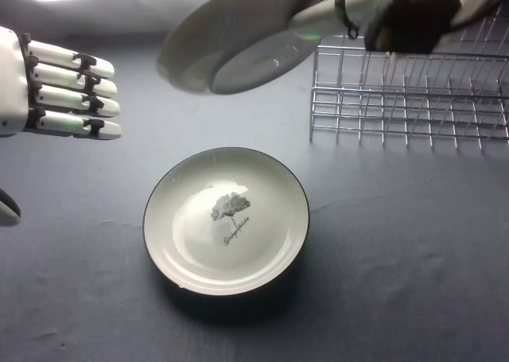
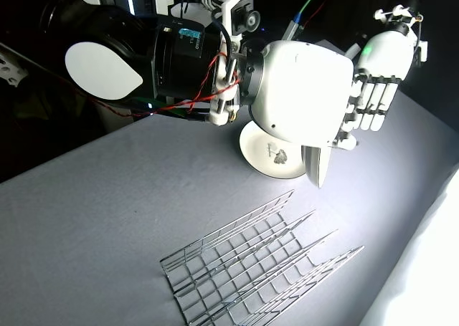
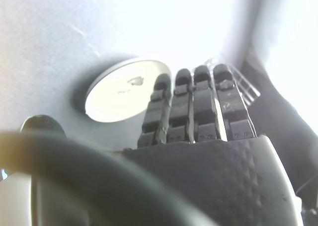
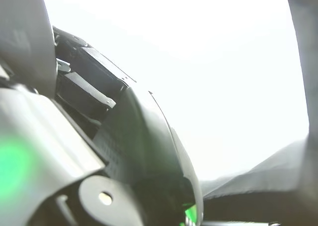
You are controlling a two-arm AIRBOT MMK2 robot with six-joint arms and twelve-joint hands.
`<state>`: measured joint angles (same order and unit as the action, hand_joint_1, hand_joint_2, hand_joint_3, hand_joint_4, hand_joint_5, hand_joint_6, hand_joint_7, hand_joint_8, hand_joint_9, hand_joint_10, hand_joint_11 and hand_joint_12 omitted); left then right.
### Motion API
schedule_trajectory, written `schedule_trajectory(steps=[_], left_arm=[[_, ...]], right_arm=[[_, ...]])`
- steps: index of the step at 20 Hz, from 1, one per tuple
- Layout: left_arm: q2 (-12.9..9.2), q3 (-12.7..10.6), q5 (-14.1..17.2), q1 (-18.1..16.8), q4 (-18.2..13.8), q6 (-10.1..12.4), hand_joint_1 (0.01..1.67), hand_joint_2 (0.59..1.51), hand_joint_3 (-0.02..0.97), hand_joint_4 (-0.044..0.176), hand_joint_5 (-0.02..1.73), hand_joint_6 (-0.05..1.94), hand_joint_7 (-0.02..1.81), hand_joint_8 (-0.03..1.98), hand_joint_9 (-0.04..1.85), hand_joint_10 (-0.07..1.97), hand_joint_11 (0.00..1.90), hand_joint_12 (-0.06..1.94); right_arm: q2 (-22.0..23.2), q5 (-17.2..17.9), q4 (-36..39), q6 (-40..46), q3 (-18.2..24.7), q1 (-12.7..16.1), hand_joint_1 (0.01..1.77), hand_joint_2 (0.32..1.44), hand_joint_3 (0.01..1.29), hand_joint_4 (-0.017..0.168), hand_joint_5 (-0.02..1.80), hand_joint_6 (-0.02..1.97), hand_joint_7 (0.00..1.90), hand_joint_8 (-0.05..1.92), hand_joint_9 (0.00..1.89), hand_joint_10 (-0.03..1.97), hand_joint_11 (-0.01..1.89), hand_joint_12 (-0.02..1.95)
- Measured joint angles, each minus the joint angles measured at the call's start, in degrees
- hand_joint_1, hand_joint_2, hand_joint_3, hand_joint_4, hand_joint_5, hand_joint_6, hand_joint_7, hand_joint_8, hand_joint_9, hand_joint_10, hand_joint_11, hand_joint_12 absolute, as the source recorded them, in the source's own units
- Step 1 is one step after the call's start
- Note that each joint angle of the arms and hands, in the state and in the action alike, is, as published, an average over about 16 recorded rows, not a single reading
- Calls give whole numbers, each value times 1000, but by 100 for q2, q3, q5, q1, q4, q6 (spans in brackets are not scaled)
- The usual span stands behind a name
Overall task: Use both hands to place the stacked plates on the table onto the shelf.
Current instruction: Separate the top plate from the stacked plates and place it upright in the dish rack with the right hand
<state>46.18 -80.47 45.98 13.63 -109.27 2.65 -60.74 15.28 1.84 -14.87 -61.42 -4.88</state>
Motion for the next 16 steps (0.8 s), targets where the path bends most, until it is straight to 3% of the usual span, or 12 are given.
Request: schedule_trajectory(steps=[16], left_arm=[[-3, 45, -15, 19, -54, 3, 13, 1038, 19, 4, 12, 9, 16, 18, 13, 4, 14, 9]], right_arm=[[296, -543, -1087, 26, -357, 335, 1393, 1046, 13, -8, 893, 1037, 1030, 776, 873, 1240, 632, 1283]])
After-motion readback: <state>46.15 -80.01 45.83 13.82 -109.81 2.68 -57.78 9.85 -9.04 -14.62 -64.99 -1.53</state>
